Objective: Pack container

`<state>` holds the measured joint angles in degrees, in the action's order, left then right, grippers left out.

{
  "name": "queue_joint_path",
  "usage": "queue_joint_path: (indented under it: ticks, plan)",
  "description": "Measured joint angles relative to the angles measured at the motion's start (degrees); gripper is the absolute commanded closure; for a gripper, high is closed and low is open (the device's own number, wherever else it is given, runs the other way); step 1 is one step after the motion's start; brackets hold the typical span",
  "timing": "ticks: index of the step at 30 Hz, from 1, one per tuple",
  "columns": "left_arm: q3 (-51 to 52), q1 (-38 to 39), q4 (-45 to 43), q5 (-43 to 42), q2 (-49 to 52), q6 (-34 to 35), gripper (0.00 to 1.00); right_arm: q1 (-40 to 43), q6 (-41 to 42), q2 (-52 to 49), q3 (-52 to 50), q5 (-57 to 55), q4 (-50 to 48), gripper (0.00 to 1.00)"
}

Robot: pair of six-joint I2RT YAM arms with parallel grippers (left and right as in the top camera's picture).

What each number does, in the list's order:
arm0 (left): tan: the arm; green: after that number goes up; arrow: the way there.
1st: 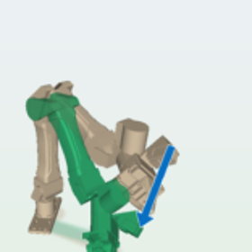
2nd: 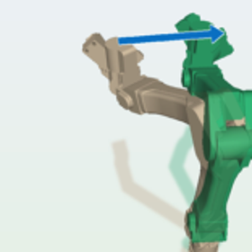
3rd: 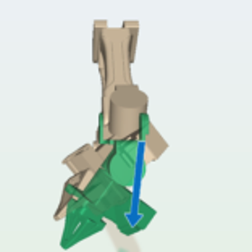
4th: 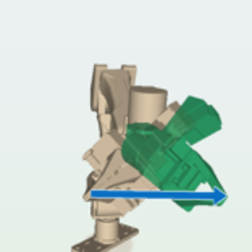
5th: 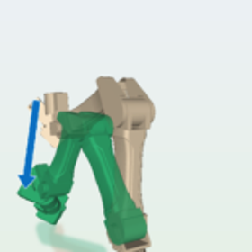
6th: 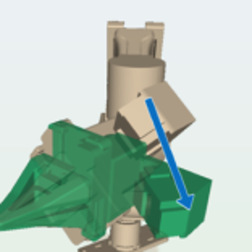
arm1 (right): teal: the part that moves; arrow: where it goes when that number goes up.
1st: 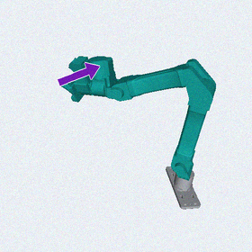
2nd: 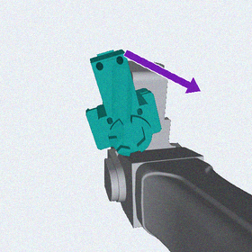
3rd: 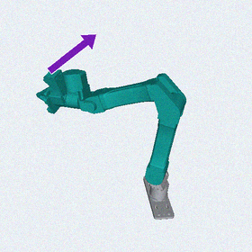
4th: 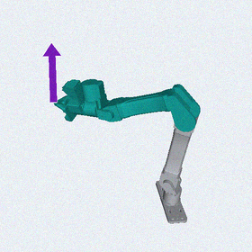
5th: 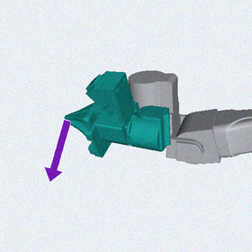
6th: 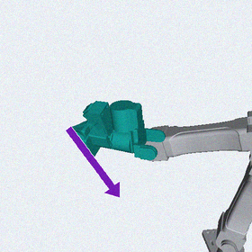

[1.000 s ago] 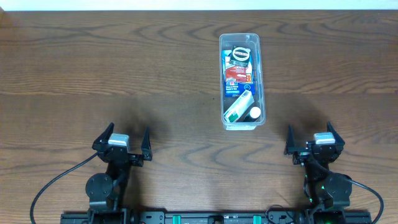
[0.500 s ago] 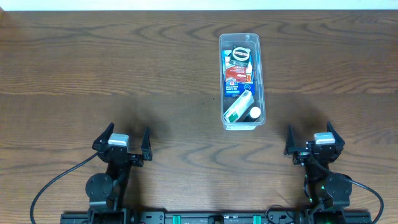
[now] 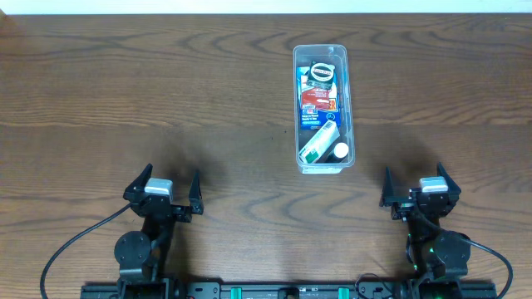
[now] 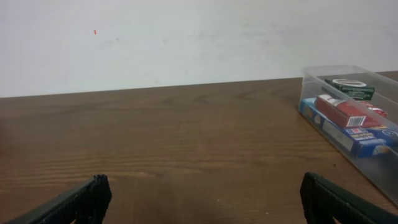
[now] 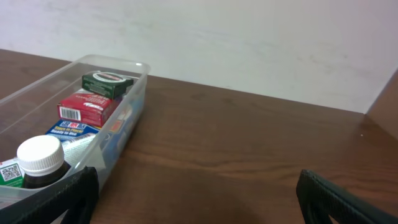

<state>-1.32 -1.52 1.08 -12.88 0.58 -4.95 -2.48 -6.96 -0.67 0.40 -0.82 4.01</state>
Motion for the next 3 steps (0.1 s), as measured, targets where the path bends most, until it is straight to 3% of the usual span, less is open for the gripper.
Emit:
queue_joint_path:
  ticks: [3]
  plan:
    - [0.0,0.0,0.0,0.0,0.0,0.0,0.02,0.0,0.0,0.0,0.0,0.0,0.0,0.01]
